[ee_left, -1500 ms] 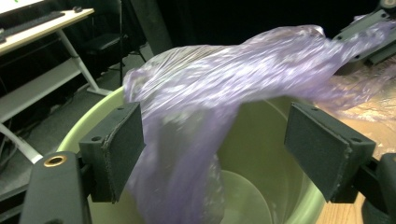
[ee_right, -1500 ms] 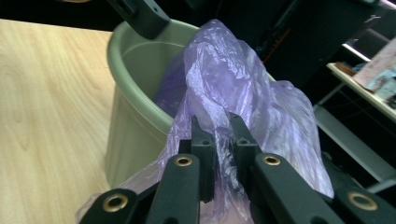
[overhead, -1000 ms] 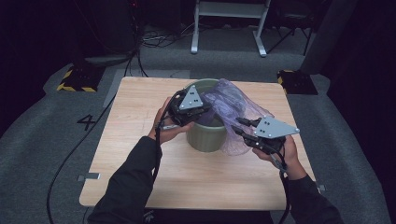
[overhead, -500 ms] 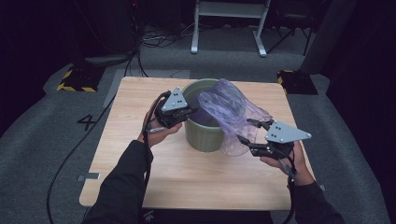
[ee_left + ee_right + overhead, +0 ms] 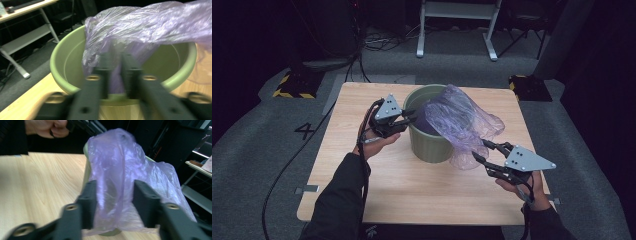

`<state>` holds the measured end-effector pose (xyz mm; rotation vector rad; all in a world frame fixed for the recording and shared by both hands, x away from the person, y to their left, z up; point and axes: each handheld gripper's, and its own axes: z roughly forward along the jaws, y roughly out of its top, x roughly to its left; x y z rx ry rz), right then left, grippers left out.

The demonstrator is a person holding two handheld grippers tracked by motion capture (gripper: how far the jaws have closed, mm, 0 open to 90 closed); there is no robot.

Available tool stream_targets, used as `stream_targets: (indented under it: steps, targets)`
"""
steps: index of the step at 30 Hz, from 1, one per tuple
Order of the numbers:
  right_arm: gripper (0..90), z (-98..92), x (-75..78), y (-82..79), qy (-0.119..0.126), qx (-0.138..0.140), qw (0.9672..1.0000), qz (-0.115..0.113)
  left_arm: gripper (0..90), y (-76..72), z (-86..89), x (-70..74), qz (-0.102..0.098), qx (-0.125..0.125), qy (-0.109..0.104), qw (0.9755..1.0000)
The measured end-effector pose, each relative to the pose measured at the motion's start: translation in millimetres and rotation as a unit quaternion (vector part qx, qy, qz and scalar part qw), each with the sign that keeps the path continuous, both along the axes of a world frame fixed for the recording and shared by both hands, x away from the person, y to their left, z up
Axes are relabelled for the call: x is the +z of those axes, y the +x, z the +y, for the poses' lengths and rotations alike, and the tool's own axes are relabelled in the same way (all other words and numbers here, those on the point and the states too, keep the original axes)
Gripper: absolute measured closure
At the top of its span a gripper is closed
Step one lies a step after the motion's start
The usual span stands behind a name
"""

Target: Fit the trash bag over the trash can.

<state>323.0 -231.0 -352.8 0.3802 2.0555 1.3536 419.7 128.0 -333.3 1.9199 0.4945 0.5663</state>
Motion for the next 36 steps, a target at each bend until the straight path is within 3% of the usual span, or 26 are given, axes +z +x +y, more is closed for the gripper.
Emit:
stream_targets:
  steps: [2,4,8,12,15,17,19,23,27,28,30,32,36]
  targets:
    - [81.2,4.0,-1.5,2.0,-0.009,0.01,0.9999,0.004,48.5,-5.1,-3.3,2.0,-0.004,0.005,-0.006,1.0]
    - [87.4,7.8,-1.3,3.1,-0.011,0.017,0.9998,0.004,32.8,-10.6,-7.3,4.2,0.0,-0.009,-0.014,0.9999]
    - [89.3,16.0,4.0,4.4,-0.016,0.022,0.9996,0.001,23.0,-26.8,-16.9,6.8,-0.001,-0.034,-0.028,0.9991]
    - [89.3,24.9,10.0,7.2,-0.005,0.018,0.9998,0.003,19.9,-49.5,-27.9,-0.4,-0.002,-0.051,-0.026,0.9984]
    - [89.4,32.4,13.8,9.0,-0.003,0.017,0.9998,0.006,18.3,-66.1,-36.6,-12.8,-0.01,-0.063,-0.01,0.9979]
    - [89.4,36.5,16.2,10.0,-0.001,0.016,0.9998,0.009,17.9,-75.0,-42.7,-23.0,0.004,-0.077,-0.011,0.997]
    - [89.4,39.8,18.2,11.0,0.003,0.017,0.9998,0.013,16.4,-80.9,-49.2,-29.9,0.005,-0.074,0.004,0.9972]
    - [89.3,47.1,20.0,12.7,0.006,0.017,0.9997,0.016,16.1,-91.1,-60.0,-39.6,0.003,-0.072,0.005,0.9974]
    - [89.2,54.3,20.4,14.0,0.011,0.024,0.9994,0.02,16.0,-90.7,-68.5,-46.8,0.003,-0.057,0.015,0.9983]
    - [89.2,56.0,20.6,13.6,0.013,0.025,0.9993,0.023,16.4,-89.5,-70.3,-48.4,-0.005,-0.038,0.019,0.9991]
    - [88.7,58.7,21.3,13.3,0.011,0.031,0.9992,0.023,22.8,-84.7,-69.8,-49.8,-0.002,-0.032,0.012,0.9994]
    - [87.0,60.7,21.2,12.8,0.009,0.035,0.999,0.025,37.9,-79.8,-68.7,-50.0,-0.005,-0.018,0.02,0.9996]
    - [80.6,61.3,20.2,12.5,0.008,0.04,0.9988,0.028,65.0,-75.1,-60.4,-49.0,-0.014,-0.031,0.021,0.9992]
